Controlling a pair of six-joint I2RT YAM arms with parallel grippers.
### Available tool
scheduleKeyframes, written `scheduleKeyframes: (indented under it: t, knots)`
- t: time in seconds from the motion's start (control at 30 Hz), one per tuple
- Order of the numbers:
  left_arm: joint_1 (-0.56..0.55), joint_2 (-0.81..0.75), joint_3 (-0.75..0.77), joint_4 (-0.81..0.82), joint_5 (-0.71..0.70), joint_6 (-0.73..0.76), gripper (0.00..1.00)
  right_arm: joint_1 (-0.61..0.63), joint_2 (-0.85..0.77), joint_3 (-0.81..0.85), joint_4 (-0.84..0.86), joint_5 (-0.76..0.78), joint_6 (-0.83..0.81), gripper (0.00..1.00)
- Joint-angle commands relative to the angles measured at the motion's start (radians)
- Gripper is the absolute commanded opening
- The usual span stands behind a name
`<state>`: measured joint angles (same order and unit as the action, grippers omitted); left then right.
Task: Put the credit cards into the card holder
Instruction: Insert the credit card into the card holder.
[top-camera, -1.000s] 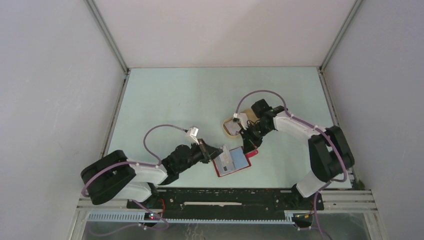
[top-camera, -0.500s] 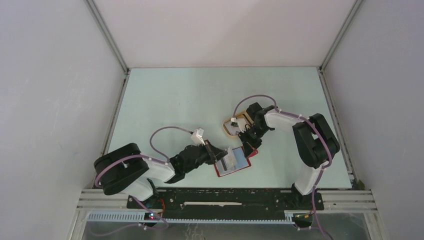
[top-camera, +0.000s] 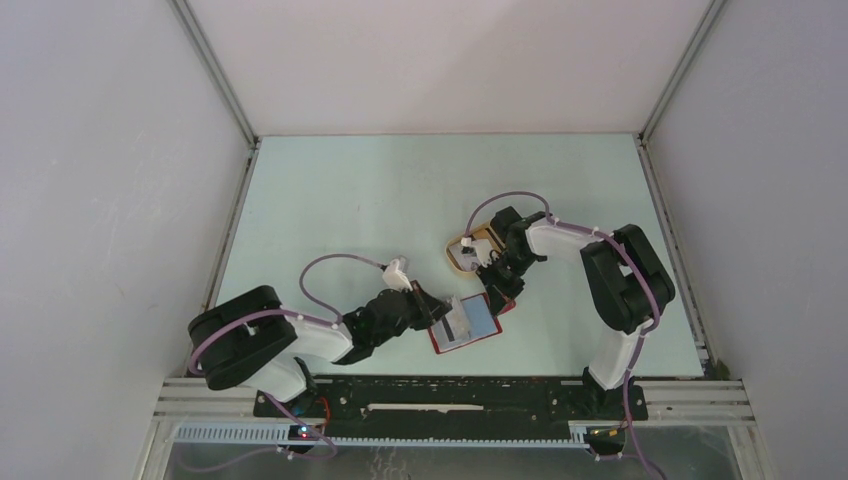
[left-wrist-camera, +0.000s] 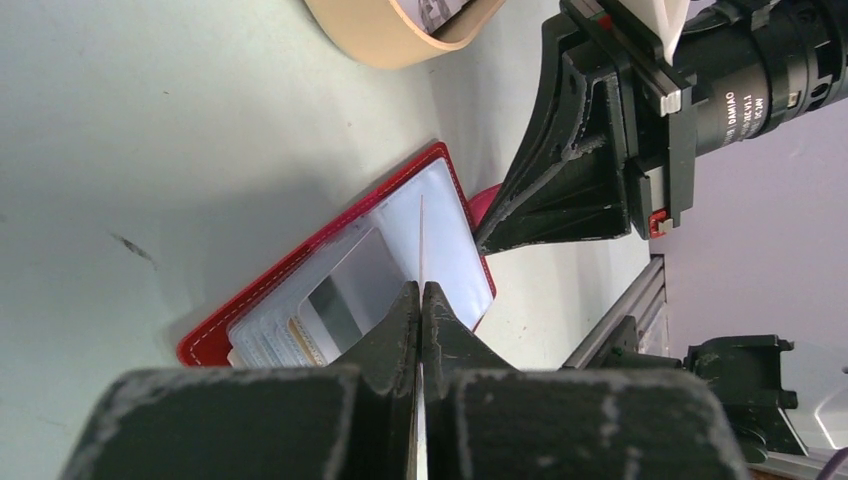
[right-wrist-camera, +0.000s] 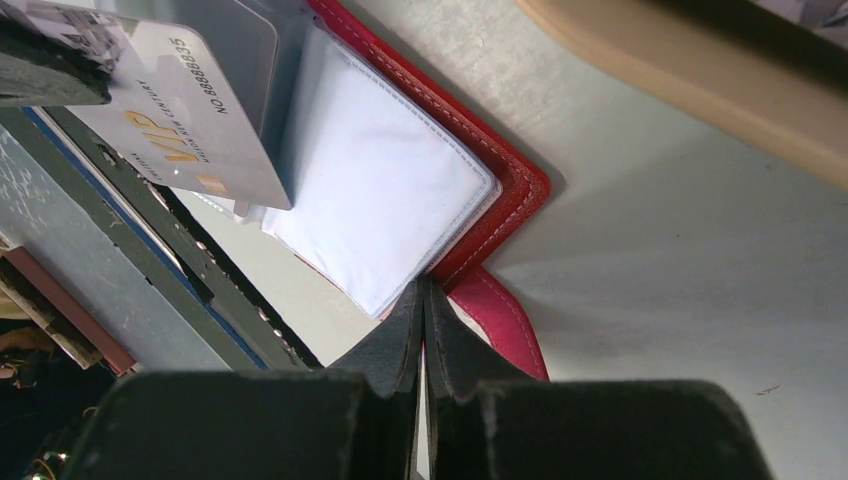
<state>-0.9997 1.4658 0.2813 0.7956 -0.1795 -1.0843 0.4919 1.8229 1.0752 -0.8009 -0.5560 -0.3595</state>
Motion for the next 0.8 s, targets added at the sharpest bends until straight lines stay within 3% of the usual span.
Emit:
scheduleKeyframes:
  t: [0.0,0.3,0.77]
  knots:
    - [-0.015,-0.031,0.059,-0.069,-0.057,0.003,0.0,0.005,0.02,0.028,-0.01,0.033,0.008,0.07]
    - [-0.031,-0.109,0.067,-0.198,-0.114,0.018,0.0,0.013,0.024,0.029,-0.01,0.037,0.01,0.07]
    - [-0.061,-0.093,0.125,-0.318,-0.142,-0.034,0.0,0.016,0.022,0.029,-0.007,0.039,0.015,0.07]
